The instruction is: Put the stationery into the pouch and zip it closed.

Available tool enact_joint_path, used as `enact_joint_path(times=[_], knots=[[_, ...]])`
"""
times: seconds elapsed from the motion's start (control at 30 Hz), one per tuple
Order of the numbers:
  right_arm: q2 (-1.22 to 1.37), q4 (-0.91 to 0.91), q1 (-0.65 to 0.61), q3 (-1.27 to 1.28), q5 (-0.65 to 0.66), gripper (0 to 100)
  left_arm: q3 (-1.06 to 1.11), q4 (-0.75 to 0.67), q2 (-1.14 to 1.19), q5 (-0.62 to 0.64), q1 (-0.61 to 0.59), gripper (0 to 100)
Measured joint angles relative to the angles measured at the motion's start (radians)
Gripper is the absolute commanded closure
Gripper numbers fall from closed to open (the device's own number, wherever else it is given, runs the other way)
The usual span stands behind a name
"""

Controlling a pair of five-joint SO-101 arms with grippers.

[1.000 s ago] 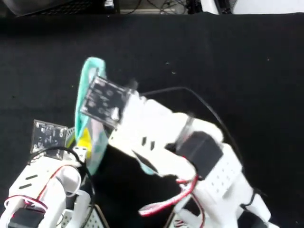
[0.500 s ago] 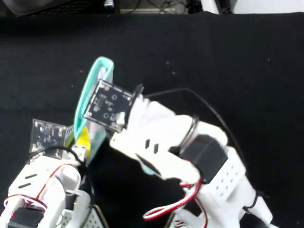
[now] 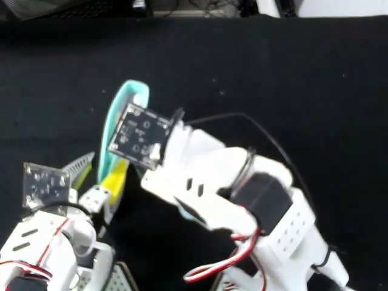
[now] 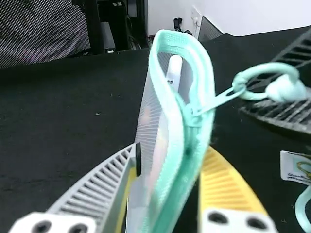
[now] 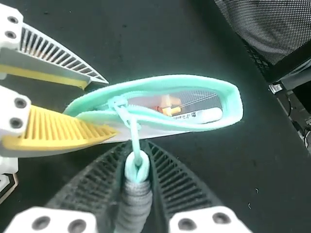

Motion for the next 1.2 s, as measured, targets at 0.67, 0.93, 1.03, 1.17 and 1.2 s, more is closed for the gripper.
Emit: enact_joint_path(times=[0.67,0.93,1.03,1.17,1.2], knots=[[0.0,-0.012,-0.044,0.005,0.0,93.2,0.046,-0.034,0.0,0.041,0.101,97],[0.0,-0.012,-0.044,0.009,0.0,90.4,0.046,-0.029,0.0,0.041,0.101,97],[0.0,-0.023,-0.044,0.009,0.0,93.4,0.046,-0.029,0.0,0.041,0.101,97],[-0.002,-0.048,-0.044,0.031,0.0,96.2,0.046,-0.029,0.0,0.041,0.101,97],[-0.003,-0.058,-0.044,0.043,0.0,96.2,0.046,-0.029,0.0,0.041,0.101,97]])
